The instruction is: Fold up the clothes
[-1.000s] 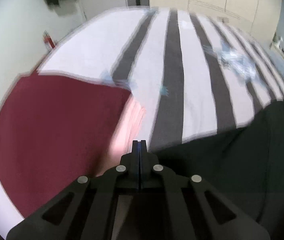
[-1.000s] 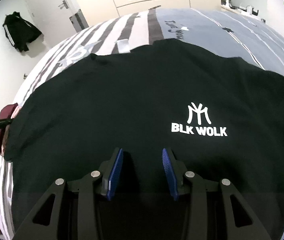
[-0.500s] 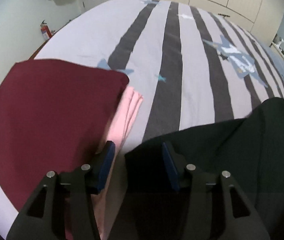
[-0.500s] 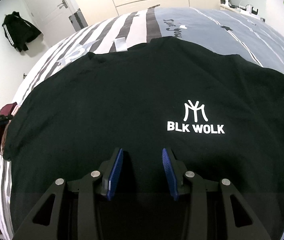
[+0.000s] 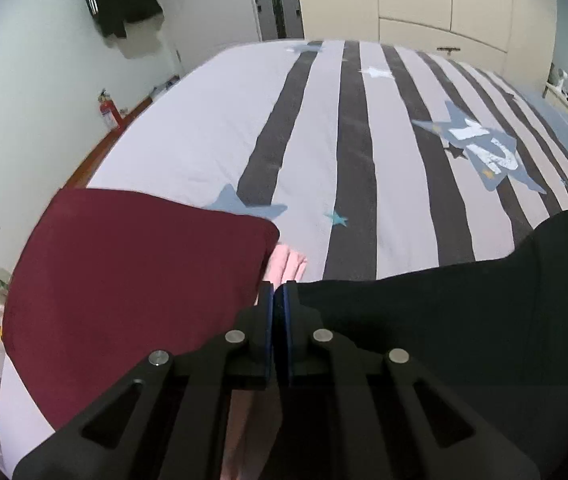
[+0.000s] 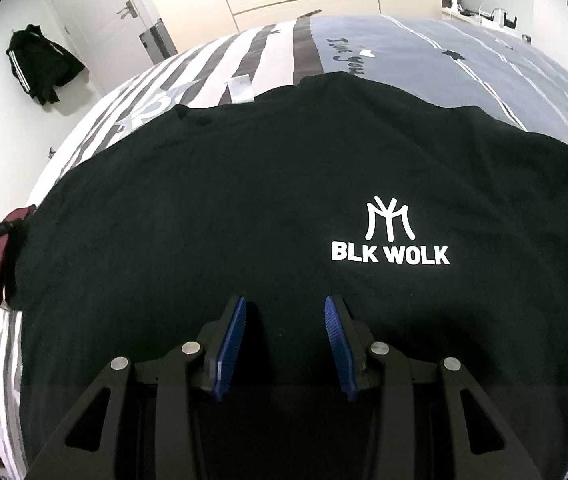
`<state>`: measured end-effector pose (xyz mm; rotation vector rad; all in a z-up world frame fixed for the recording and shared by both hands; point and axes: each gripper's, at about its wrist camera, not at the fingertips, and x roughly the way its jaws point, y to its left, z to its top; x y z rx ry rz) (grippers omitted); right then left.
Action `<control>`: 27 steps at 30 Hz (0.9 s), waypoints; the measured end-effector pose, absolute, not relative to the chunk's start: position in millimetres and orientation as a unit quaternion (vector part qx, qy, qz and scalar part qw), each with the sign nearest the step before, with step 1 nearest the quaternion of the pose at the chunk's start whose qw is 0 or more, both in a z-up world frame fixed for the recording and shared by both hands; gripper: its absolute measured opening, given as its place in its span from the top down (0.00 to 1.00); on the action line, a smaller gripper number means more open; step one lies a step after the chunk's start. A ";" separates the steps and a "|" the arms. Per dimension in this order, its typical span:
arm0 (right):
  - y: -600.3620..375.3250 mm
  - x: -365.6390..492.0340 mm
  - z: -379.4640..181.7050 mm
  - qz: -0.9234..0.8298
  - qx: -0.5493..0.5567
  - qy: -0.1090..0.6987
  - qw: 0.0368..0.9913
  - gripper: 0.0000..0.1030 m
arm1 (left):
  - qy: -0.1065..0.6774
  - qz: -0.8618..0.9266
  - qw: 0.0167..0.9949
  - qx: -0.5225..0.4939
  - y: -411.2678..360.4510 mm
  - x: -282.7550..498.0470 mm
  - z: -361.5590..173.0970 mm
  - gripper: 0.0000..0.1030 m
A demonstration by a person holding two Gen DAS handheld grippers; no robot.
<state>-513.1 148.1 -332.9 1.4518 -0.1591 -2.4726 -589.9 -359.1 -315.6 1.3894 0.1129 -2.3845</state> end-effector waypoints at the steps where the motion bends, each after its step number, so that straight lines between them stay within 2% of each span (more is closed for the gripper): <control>1: 148.7 -513.3 -333.1 -0.853 0.501 -0.056 0.135 0.63 | 0.046 -0.835 0.186 0.516 -361.7 -591.1 -320.8 0.92; 3: 149.2 -513.7 -334.0 -0.853 0.501 -0.057 0.136 0.63 | 0.063 -0.815 0.188 0.545 -367.8 -595.0 -329.9 0.91; 5: 149.7 -514.1 -334.7 -0.852 0.502 -0.059 0.136 0.63 | 0.074 -0.833 0.203 0.509 -367.8 -592.5 -314.0 0.88; 6: 150.0 -514.3 -334.8 -0.852 0.502 -0.059 0.136 0.63 | 0.076 -0.845 0.213 0.485 -366.5 -590.7 -303.8 0.79; 7: 150.4 -514.4 -334.9 -0.852 0.502 -0.060 0.137 0.63 | 0.078 -0.855 0.222 0.462 -365.1 -589.0 -293.7 0.64; 9: 151.6 -514.7 -334.8 -0.851 0.502 -0.063 0.139 0.63 | 0.073 -0.874 0.240 0.416 -358.6 -589.3 -275.5 0.48; 10: 152.3 -514.9 -335.0 -0.851 0.501 -0.064 0.141 0.63 | 0.054 -0.882 0.248 0.396 -348.9 -595.8 -270.1 0.46; 14: 155.3 -514.2 -333.0 -0.852 0.499 -0.069 0.145 0.63 | 0.058 -0.898 0.165 0.405 -311.7 -620.6 -268.2 0.48; 16: 157.5 -513.7 -330.7 -0.853 0.496 -0.073 0.145 0.63 | 0.059 -0.896 0.095 0.430 -284.6 -639.4 -279.1 0.68; 17: 158.9 -514.1 -329.2 -0.853 0.495 -0.075 0.144 0.63 | 0.060 -0.893 0.060 0.442 -271.0 -648.7 -284.5 0.72; 19: 164.0 -515.3 -325.1 -0.857 0.489 -0.077 0.140 0.63 | 0.051 -0.887 0.018 0.459 -244.3 -662.7 -296.7 0.89; 22: 175.1 -519.1 -320.7 -0.861 0.484 -0.083 0.130 0.63 | 0.027 -0.879 0.030 0.476 -226.8 -675.4 -320.0 0.90; 25: 184.4 -523.2 -319.2 -0.863 0.482 -0.079 0.127 0.63 | 0.005 -0.868 0.097 0.486 -244.4 -668.9 -335.8 0.89; 27: 192.4 -524.7 -319.1 -0.864 0.482 -0.078 0.122 0.63 | 0.032 -0.867 0.137 0.479 -263.0 -667.2 -330.5 0.89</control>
